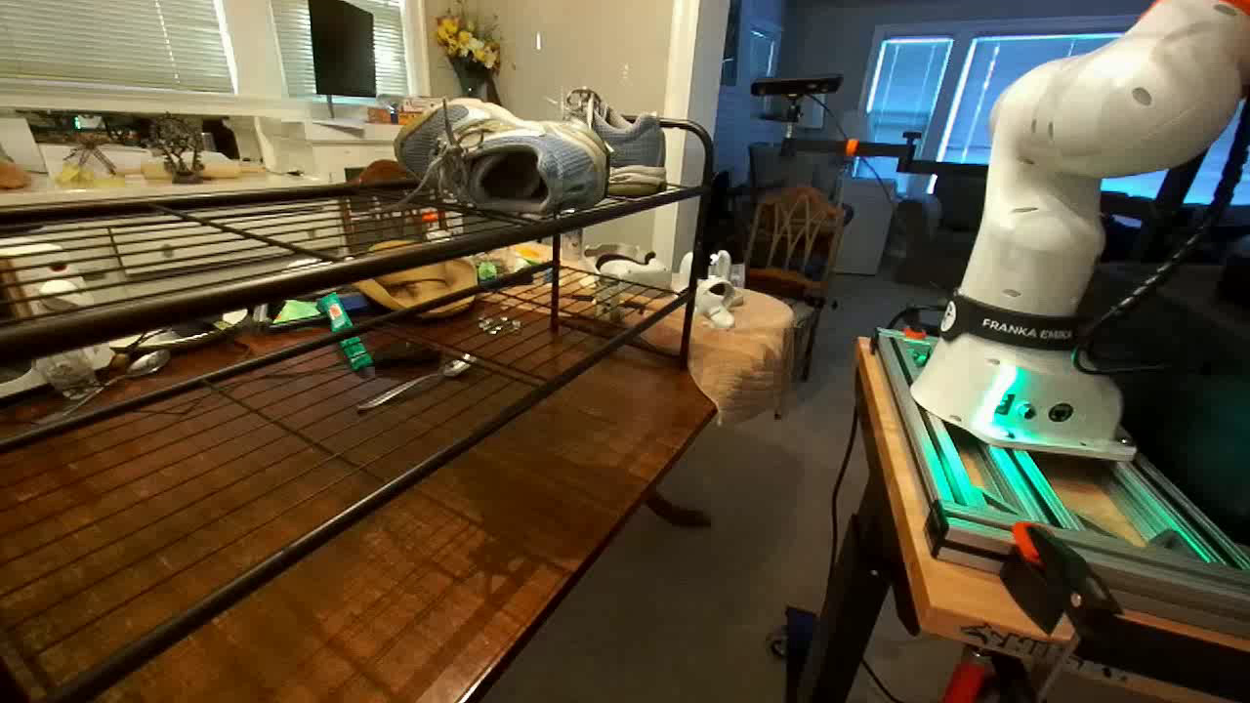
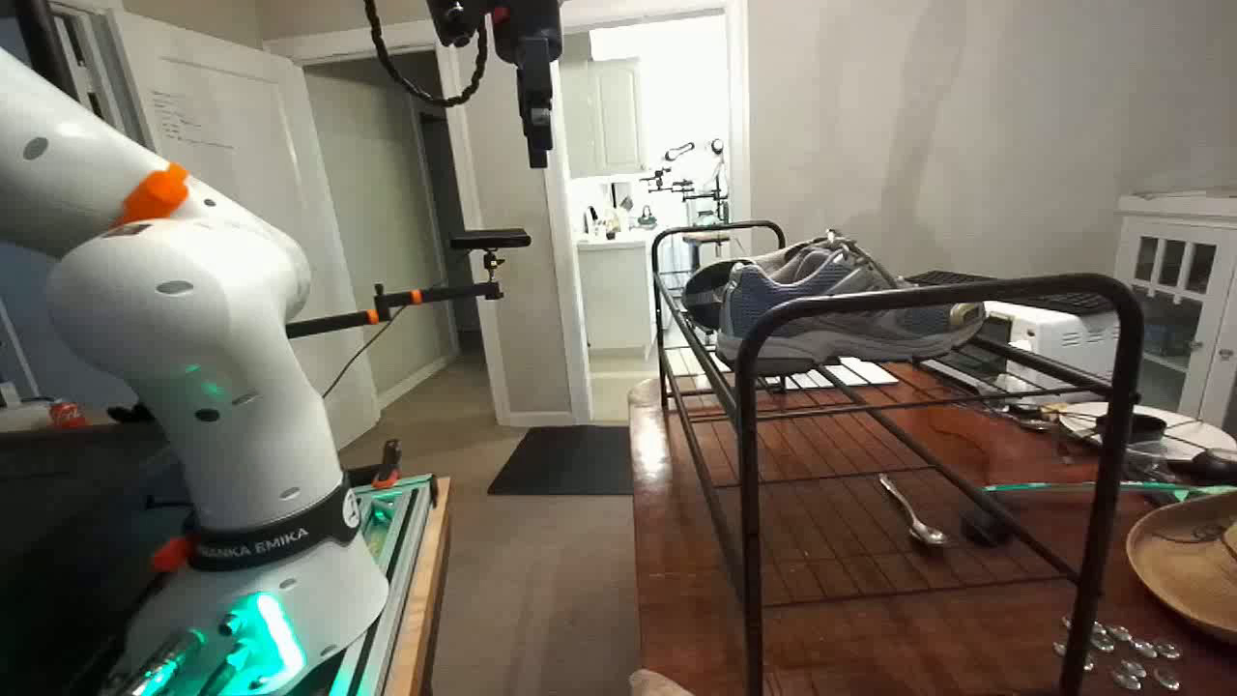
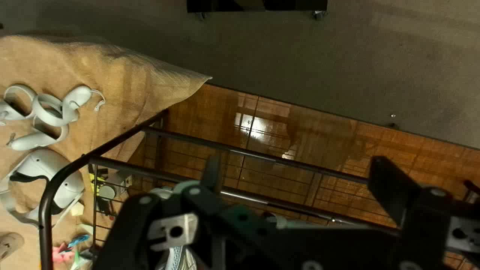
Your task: Straighten the trainer on the shelf
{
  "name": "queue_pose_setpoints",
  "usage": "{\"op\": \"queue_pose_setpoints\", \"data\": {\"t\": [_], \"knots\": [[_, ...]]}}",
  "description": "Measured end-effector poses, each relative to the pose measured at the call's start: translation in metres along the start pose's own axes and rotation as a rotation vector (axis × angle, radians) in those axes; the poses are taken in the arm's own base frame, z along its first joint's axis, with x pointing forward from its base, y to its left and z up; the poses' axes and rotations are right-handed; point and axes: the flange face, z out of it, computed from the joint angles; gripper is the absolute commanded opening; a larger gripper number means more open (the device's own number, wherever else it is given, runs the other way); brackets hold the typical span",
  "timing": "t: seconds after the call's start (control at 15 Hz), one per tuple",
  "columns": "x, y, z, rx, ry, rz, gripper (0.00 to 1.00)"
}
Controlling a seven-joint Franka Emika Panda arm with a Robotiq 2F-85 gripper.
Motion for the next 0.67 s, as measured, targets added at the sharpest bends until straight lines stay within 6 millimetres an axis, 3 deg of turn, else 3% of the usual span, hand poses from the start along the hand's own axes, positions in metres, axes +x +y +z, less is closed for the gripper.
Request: {"op": "queue_pose_setpoints", "data": {"t": [0.67], "knots": [[0.0047, -0.0006, -0.0002, -0.038, 0.044, -0.007, 1.00]]}}
